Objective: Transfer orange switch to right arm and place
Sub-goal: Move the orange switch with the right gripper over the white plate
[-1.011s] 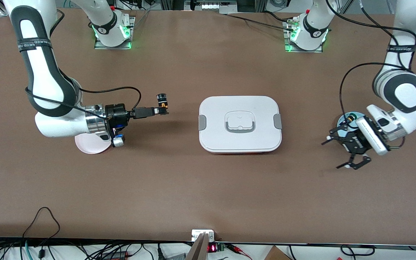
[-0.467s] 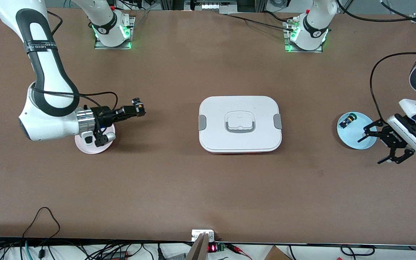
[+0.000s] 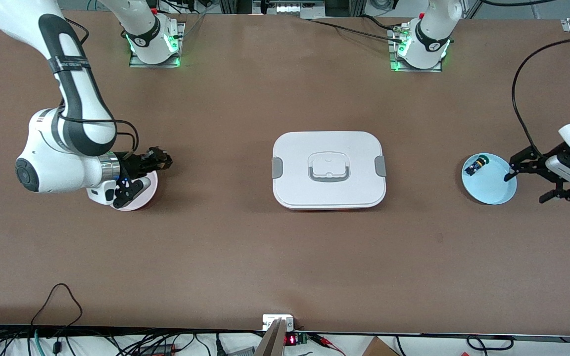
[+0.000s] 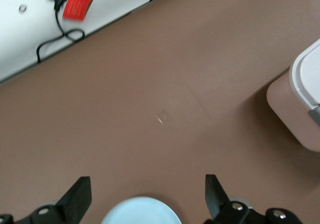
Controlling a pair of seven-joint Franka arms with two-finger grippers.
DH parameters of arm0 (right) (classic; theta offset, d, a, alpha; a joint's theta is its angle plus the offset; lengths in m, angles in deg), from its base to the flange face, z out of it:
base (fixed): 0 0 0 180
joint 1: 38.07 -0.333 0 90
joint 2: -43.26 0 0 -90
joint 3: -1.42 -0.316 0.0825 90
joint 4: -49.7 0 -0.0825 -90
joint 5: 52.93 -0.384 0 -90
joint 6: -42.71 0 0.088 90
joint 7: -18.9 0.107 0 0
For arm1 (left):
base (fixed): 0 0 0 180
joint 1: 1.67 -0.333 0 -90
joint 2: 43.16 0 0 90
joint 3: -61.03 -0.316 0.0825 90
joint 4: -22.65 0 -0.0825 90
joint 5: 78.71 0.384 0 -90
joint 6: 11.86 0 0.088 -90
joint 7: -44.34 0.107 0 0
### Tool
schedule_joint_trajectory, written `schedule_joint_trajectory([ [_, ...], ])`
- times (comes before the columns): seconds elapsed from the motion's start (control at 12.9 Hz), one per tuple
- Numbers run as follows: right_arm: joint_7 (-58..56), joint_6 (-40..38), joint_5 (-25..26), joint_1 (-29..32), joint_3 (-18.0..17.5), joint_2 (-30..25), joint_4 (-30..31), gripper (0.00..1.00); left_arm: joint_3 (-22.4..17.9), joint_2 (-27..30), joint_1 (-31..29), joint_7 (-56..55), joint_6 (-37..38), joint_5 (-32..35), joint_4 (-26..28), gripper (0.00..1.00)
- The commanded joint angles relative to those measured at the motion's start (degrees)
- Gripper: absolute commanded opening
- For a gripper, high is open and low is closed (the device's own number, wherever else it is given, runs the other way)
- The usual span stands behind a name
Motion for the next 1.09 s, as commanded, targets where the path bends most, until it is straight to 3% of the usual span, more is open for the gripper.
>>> schedule_joint_trajectory([
  [0.0,-4.35,4.37,9.55,-0.21,-0.48,-0.85,0.92,0.31,-0.28,3.94,2.43,-15.77,8.02,6.83,-1.19,1.0],
  [0.31,-14.88,10.77,16.08,1.37,-0.48,-0.86,2.23,0.31,-0.28,5.61,3.93,-31.52,19.71,14.21,-6.11,1.0],
  [0.47,-19.72,16.31,16.61,1.9,-0.48,-0.85,5.22,0.31,-0.28,5.79,3.93,-36.45,25.17,15.11,-9.01,1.0],
  [1.01,-29.74,28.01,18.46,3.66,-0.48,-0.59,12.08,0.31,-0.28,6.49,5.25,-43.75,30.64,15.11,-12.54,1.0],
])
